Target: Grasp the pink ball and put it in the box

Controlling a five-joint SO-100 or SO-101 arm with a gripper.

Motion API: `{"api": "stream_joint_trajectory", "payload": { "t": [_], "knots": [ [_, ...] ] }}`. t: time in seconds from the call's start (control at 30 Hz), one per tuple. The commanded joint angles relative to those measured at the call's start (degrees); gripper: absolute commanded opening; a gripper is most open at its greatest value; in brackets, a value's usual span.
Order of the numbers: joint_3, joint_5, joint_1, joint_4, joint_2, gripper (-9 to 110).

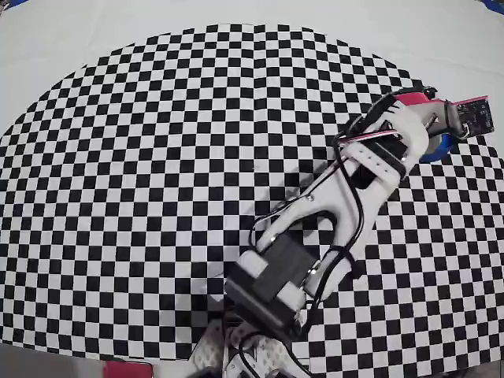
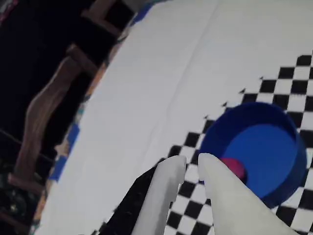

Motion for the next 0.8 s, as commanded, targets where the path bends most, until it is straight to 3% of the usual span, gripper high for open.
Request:
{"api": "stream_joint_trajectory", "payload": {
  "t": [0.0, 0.4, 0.77],
  "knots": [
    [9.23, 5.62, -1.58, -1.76, 13.27, 0],
    [50.71, 21.45, -11.34, -2.20, 58.27, 0],
    [71.28, 30.67, -22.06, 5.54, 85.52, 0]
  ]
}}
